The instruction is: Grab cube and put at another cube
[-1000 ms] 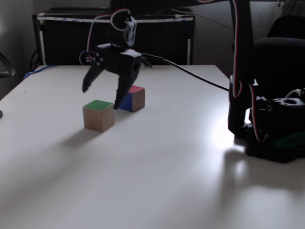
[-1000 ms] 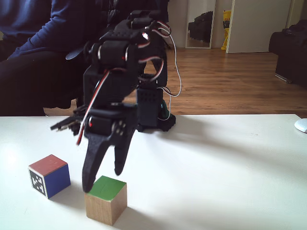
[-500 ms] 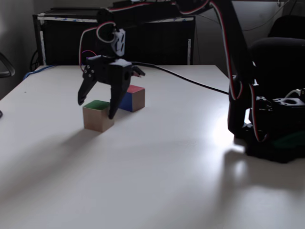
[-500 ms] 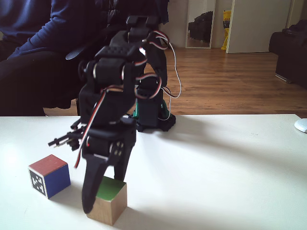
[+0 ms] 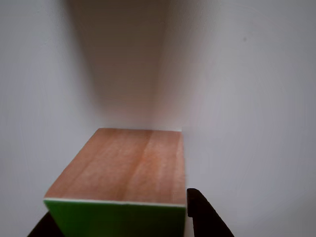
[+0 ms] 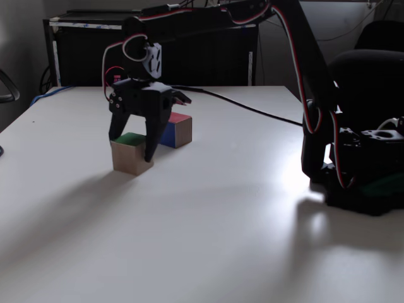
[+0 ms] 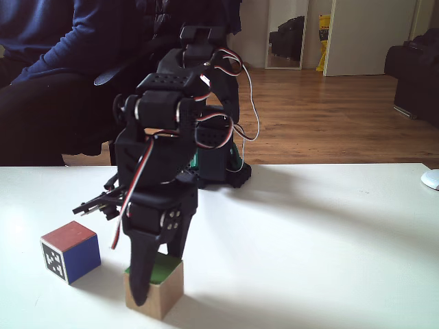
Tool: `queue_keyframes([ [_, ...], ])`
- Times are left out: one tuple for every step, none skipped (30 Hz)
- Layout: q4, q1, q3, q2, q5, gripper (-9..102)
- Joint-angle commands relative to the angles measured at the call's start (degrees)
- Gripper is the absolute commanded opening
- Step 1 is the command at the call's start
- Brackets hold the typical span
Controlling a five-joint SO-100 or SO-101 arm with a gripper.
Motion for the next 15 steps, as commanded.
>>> queue_keyframes([
  [0.35,-0.35,-2.81,0.44,0.35,26],
  [0.35,-0.26,-2.99,0.53,0.26,23],
  [0.35,0.0,-3.08,0.62,0.26,21],
  [0.35,0.18,-3.25,0.79,0.26,19],
  [0.35,0.44,-3.34,1.05,0.26,17],
  [0.35,0.79,-3.34,1.58,0.35,16],
  [0.35,1.14,-3.34,2.29,0.35,14],
  [0.35,1.58,-3.25,3.16,0.35,14],
  [0.35,2.02,-3.08,4.31,0.26,13],
  [0.35,2.55,-2.72,5.71,0.09,13],
  [0.09,3.16,-2.29,7.47,-0.09,13],
  [0.0,3.87,-1.76,9.32,-0.35,13],
  [-0.09,4.57,-1.32,11.25,-0.62,12],
  [-0.09,5.27,-0.88,13.27,-1.05,12],
  [0.18,5.89,-0.44,15.12,-1.58,12],
])
